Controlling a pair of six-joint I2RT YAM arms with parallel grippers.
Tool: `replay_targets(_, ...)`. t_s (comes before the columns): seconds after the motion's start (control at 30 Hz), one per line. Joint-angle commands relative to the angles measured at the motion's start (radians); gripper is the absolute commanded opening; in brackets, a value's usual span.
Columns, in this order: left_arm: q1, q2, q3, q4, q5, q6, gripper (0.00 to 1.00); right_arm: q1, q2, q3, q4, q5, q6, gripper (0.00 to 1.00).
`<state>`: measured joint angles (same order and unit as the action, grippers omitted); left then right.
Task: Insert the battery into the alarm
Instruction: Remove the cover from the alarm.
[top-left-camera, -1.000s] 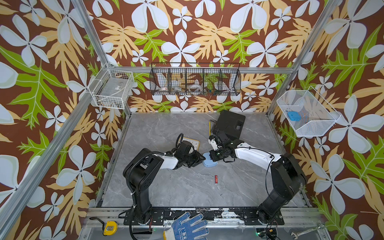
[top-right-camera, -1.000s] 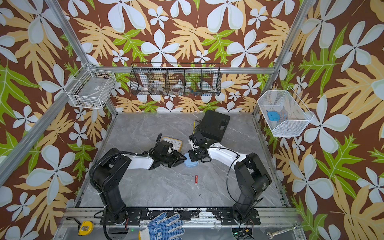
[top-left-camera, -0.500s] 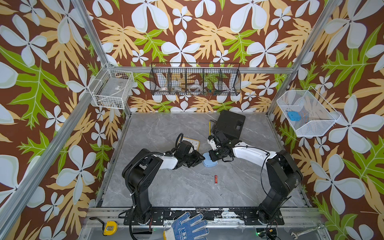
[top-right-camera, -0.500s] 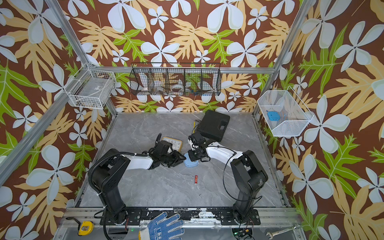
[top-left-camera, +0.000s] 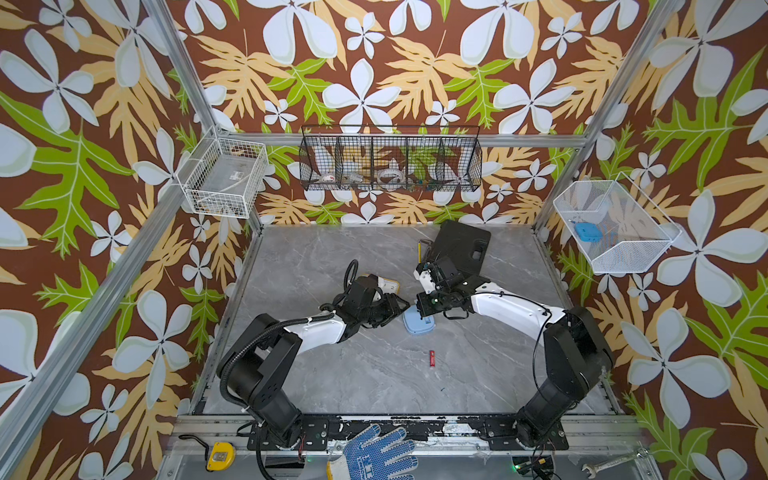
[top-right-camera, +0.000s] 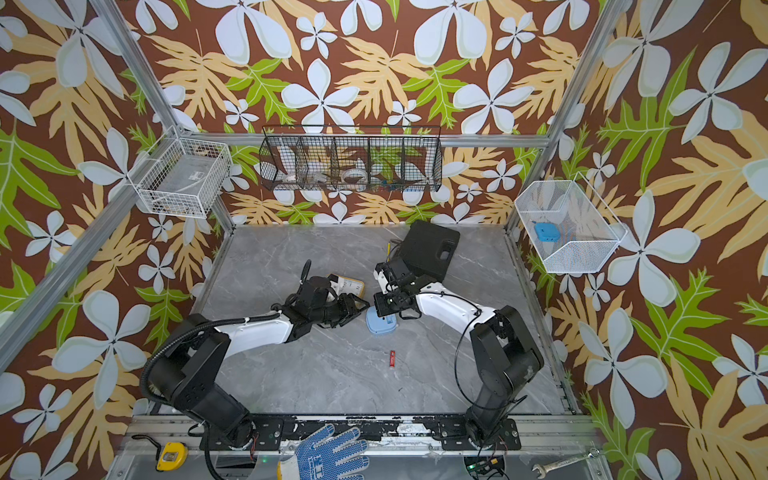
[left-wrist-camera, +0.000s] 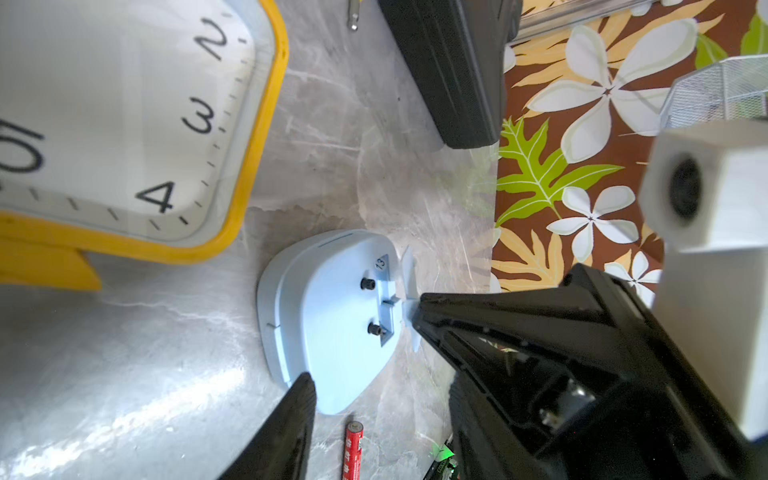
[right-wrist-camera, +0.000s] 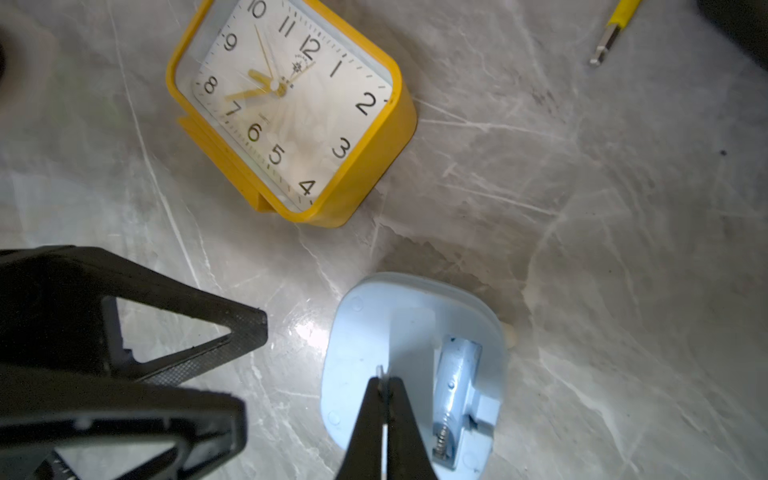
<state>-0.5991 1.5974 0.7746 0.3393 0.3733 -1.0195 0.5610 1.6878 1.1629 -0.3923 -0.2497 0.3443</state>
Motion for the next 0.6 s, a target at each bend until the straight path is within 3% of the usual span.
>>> replay_targets(0.0,-0.002,-0.031,-0.017,0.045,-0.048,0.04,0.6,-0.019,-0.015,-0.012,0.056,-0.076,0.076,0.05)
replay_targets(0.27,0.001,-0.04,-0.008,0.086,-0.052,0.051,0.67,-0.038,-0.019,-0.038,0.187,-0.221,0.168,0.05)
replay_targets(0.57,0.027,0.024,0.043,0.076,-0.009,0.02,0.52,-0.038,-0.036,-0.05,0.188,-0.278,0.131,0.05)
